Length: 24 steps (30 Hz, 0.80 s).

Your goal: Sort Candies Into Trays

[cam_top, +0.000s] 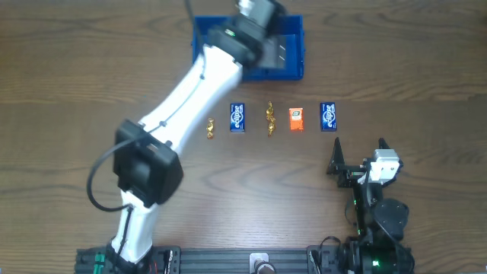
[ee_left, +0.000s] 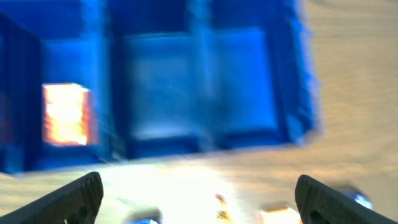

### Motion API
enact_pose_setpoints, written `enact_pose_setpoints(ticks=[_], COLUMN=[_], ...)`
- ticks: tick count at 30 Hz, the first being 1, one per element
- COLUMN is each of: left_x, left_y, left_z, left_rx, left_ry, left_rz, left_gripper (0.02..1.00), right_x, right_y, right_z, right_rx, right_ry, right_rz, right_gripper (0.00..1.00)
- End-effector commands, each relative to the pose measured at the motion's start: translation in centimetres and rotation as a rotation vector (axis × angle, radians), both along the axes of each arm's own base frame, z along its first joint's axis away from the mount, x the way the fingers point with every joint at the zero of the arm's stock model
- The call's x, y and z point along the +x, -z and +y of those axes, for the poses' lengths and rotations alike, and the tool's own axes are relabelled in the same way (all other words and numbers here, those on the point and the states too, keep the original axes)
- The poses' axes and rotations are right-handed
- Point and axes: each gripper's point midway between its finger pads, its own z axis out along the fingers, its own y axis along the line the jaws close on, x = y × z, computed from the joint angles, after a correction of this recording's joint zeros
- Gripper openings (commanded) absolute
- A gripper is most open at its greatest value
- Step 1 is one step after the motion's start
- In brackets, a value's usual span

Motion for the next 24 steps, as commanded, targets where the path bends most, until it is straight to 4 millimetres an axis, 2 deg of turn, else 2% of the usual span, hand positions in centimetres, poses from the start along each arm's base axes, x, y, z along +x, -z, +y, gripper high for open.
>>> enact_pose_setpoints(ticks=[1, 3, 8, 11, 16, 24], left_x=[-6.1, -7.5, -9.9, -10.4, -10.5, -11.1], left_y=[0.2, 1.3, 6.0, 8.2, 10.1, 14.5], left_z=[-6.4, -7.6, -10.5, -10.8, -11.2, -11.7], left_rx=[-0.034, -0.043, -0.050, -0.032, -0.025, -0.015], left_ry=[-0.054, -0.074, -0.065, -0.055, -0.048, -0.058], left_rz=[0.028, 0.064, 0.171, 0.212, 0.247, 0.322], left_gripper=[0.961, 0.961, 0.945, 0.932, 0.912, 0.895], right_x=[0.0, 0.0, 0.0, 0.0, 0.0, 0.0], right_y=[0.1, 0.1, 0.1, 0.2, 0.1, 0.1], right_z=[0.0, 0.0, 0.0, 0.0, 0.0, 0.0], right_rx=[0.012, 0.012, 0.012, 0.012, 0.011, 0.012], right_ry=[0.002, 0.002, 0.002, 0.002, 0.002, 0.002], right_rz=[0.002, 0.002, 0.002, 0.002, 0.002, 0.002], right_gripper=[0.998, 0.998, 0.998, 0.998, 0.998, 0.998])
